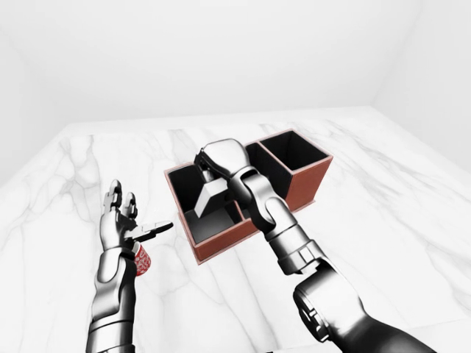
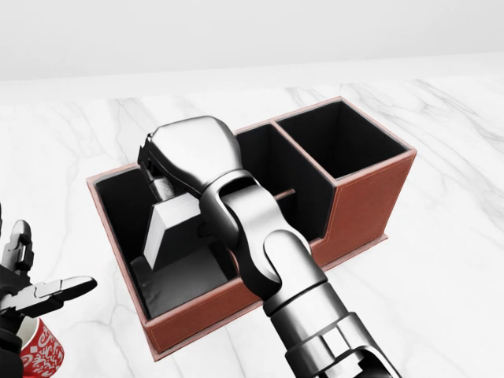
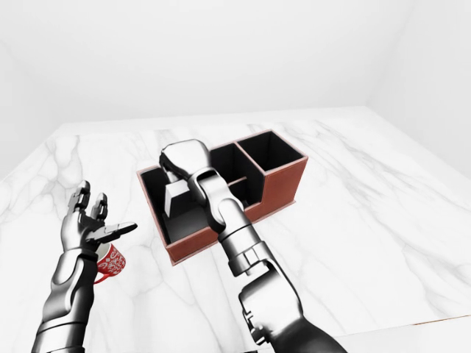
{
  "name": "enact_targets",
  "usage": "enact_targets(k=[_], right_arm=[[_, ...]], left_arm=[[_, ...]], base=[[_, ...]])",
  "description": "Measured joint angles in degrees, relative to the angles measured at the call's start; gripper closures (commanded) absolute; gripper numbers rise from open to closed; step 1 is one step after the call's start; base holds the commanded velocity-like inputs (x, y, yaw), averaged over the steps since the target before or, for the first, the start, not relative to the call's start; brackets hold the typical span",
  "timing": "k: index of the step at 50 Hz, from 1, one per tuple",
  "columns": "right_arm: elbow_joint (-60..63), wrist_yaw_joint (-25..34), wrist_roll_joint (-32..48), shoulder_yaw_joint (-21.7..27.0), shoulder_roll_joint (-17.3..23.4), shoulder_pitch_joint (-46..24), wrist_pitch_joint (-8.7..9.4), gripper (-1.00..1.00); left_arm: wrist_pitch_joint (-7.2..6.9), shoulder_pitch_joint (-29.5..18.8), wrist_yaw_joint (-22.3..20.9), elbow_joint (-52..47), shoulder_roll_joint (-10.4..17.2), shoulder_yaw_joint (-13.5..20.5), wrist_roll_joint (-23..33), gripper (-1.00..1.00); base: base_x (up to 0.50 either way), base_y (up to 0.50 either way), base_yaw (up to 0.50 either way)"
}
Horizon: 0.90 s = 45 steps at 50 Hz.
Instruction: Pick up the book and place it in the left compartment of the caddy.
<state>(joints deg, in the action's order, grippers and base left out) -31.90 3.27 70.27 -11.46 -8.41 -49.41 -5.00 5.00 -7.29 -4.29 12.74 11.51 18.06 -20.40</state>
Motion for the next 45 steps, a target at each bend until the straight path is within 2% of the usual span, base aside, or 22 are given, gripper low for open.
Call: enact_targets(k=[13, 34, 45], right_arm=[[-4.00, -2.04, 1.25, -0.41, -0.31, 0.49, 0.00, 1.00], [-6.16, -1.29, 0.37, -0.41, -0.53, 0.56, 0.00, 1.00], [-20.81, -11.16, 3.30, -1.33, -3.12, -4.80, 0.00, 1.00]], left_arm=[[0.00, 0.10, -0.21, 0.48, 0.24, 0.37, -0.54, -1.00], [0.00, -0.11, -0.74, 2.93, 0.79, 0.85, -1.43, -1.00], [0.00, 0.07, -0.86, 3.43, 0.96, 1.04, -1.90, -1.00]], base=[[0.00, 0.00, 0.00], [0.00, 0.00, 0.00], [0.00, 0.00, 0.00]])
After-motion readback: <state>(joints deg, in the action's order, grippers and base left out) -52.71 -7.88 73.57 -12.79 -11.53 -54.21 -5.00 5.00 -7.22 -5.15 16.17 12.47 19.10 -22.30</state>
